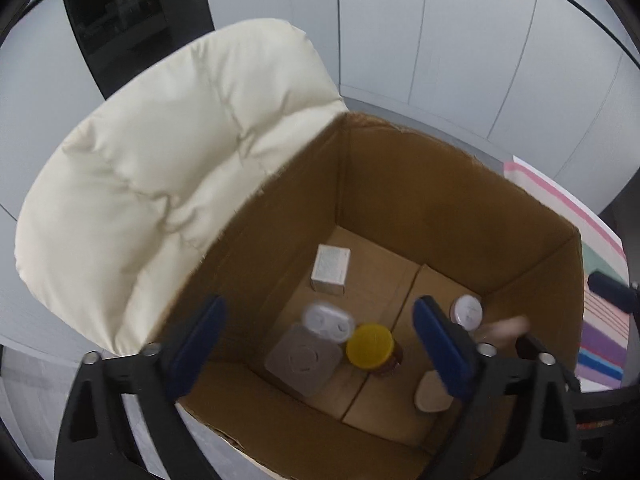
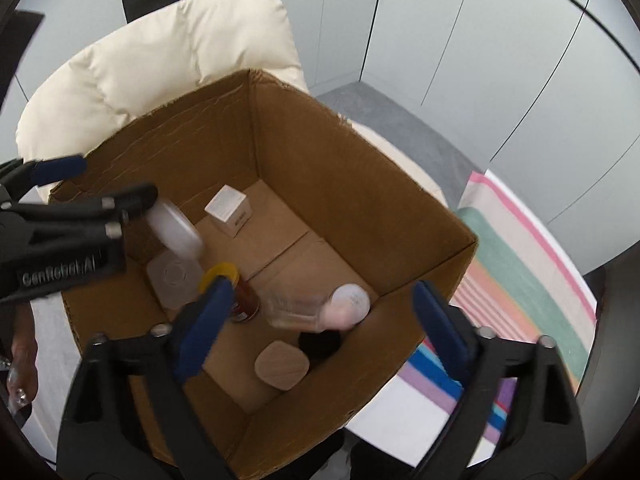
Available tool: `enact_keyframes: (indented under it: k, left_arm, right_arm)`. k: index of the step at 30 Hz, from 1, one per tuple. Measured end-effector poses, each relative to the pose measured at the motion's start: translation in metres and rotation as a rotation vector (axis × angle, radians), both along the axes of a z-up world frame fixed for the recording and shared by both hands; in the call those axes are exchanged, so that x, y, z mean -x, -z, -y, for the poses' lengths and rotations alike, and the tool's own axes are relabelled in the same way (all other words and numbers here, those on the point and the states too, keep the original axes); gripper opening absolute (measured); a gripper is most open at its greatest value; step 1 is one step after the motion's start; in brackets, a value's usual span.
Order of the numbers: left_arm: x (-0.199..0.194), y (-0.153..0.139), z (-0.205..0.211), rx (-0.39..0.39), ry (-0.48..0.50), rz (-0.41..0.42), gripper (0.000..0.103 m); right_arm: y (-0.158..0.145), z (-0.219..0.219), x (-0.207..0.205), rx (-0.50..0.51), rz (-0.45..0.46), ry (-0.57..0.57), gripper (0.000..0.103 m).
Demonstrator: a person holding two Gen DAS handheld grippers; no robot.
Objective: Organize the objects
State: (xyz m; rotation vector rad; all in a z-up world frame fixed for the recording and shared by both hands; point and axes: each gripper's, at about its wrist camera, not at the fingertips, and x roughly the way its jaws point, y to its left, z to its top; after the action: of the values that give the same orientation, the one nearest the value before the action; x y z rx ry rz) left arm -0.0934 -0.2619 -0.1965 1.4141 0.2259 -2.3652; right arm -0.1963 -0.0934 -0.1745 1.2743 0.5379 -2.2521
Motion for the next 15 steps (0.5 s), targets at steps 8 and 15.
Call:
enact_keyframes:
  k: [8, 15]
  left_arm:
    - [-0.004, -0.011, -0.012, 0.057, 0.03, -0.016, 0.097]
    - [-0.004, -0.011, -0.012, 0.008, 0.024, 0.001, 0.097]
  right_arm:
    - [0.002, -0.004, -0.001, 0.009, 0.035, 0.022, 0.094]
    - [-0.003, -0.017, 0.0, 0.004, 0.052, 0.074, 0.094]
